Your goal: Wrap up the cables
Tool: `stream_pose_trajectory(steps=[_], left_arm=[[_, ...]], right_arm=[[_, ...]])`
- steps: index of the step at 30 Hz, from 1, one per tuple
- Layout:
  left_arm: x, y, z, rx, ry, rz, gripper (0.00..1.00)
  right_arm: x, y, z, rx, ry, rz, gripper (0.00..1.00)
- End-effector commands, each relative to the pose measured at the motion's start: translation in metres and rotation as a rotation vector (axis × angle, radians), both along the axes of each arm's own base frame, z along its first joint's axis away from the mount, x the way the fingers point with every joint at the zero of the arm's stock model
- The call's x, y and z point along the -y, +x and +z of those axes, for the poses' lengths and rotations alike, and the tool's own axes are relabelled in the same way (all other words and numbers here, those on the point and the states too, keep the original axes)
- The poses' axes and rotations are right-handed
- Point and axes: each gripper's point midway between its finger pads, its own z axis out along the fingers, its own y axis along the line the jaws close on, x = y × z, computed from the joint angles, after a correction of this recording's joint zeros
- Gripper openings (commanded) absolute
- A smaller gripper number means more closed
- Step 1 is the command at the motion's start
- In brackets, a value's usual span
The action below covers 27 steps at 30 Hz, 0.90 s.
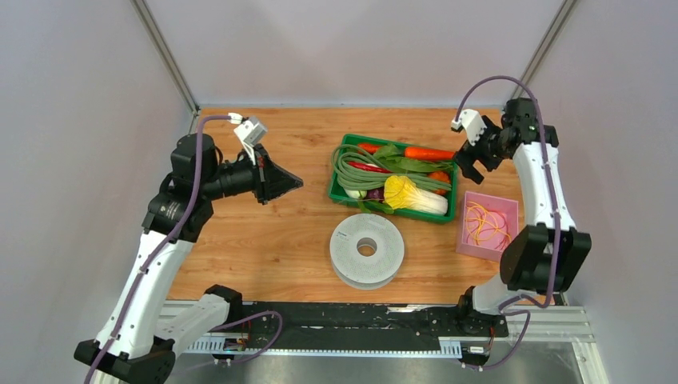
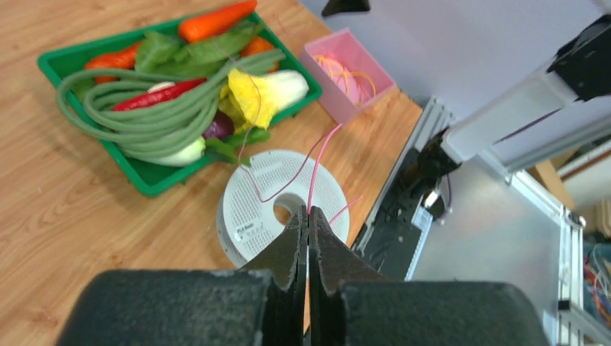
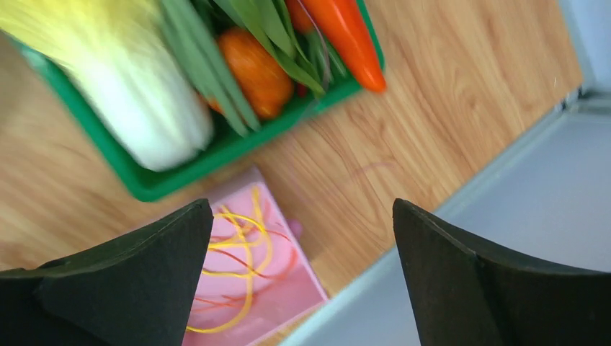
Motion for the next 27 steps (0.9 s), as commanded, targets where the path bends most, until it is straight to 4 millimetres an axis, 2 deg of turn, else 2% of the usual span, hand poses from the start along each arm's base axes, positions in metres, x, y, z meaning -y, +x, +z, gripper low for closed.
stream_pose_trajectory(steps=[1,5,8,10,13,19,21,24,27], left_arm=[[0.001,-0.003,-0.013,0.061,0.139,-0.040,0.00],[0.012,-0.013,-0.029,0.087,0.246,-0.144,0.00],[0.015,-0.018,-0.039,0.096,0.310,-0.198,0.00],[0.018,-0.022,-0.041,0.079,0.309,-0.228,0.00],[0.021,-0.026,-0.042,0.071,0.296,-0.256,0.00],[0.031,-0.034,-0.043,0.054,0.272,-0.318,0.00],[0.031,-0.034,-0.044,0.052,0.273,-0.318,0.00],[0.030,-0.032,-0.044,0.058,0.281,-0.303,0.00],[0.031,-0.032,-0.043,0.060,0.271,-0.299,0.00]], right_arm=[[-0.105,-0.056,0.108,0.136,0.377,0.136,1.00],[-0.204,-0.108,0.157,0.155,0.571,0.344,1.00],[-0.260,-0.140,0.184,0.171,0.682,0.481,1.00],[-0.286,-0.156,0.188,0.146,0.730,0.540,1.00],[-0.311,-0.170,0.183,0.100,0.755,0.600,1.00],[-0.350,-0.188,0.164,0.071,0.704,0.727,1.00],[-0.361,-0.196,0.161,0.044,0.707,0.760,0.97],[-0.372,-0.203,0.157,0.012,0.707,0.794,0.86],[-0.378,-0.208,0.151,-0.015,0.708,0.802,0.65]])
